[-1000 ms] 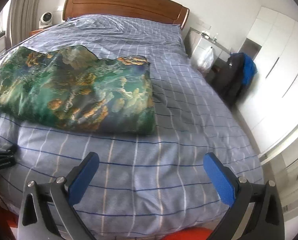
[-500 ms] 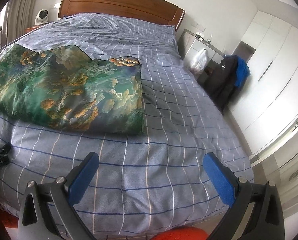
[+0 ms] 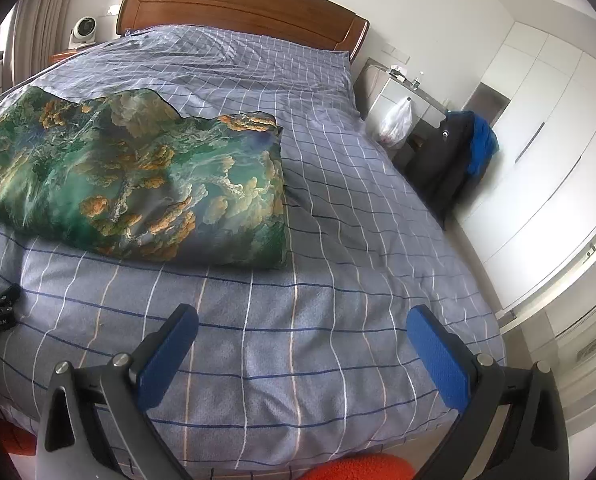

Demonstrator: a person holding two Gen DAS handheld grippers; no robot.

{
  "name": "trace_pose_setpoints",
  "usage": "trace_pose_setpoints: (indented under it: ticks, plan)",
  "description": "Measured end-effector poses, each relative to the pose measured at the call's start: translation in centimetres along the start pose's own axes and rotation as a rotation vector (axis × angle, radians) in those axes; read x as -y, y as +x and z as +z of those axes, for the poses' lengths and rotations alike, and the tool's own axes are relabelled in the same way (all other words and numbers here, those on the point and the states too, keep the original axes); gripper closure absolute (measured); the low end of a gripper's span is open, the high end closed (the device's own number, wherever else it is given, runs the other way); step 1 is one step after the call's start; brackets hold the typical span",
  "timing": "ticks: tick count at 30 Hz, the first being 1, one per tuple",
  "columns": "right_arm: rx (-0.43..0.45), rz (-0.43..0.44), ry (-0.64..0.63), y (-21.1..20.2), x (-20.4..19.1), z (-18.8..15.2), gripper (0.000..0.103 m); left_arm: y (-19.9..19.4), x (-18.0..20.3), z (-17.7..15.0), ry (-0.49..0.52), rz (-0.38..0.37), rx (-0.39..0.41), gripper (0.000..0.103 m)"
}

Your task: Fold large clothes

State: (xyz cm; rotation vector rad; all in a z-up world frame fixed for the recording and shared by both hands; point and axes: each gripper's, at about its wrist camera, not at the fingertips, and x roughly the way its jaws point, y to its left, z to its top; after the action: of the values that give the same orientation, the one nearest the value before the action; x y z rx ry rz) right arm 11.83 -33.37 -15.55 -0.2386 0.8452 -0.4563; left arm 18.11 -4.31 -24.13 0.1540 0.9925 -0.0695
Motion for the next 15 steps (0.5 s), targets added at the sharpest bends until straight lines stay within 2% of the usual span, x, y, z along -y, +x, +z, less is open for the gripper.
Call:
trace_pose_setpoints:
  ticks: [15]
  plan:
    - [-0.007,-0.004,0.004,0.17,0.03,-0.17,0.0,0.0,0.02,-0.03,0.0,0.001,0.001,0.001]
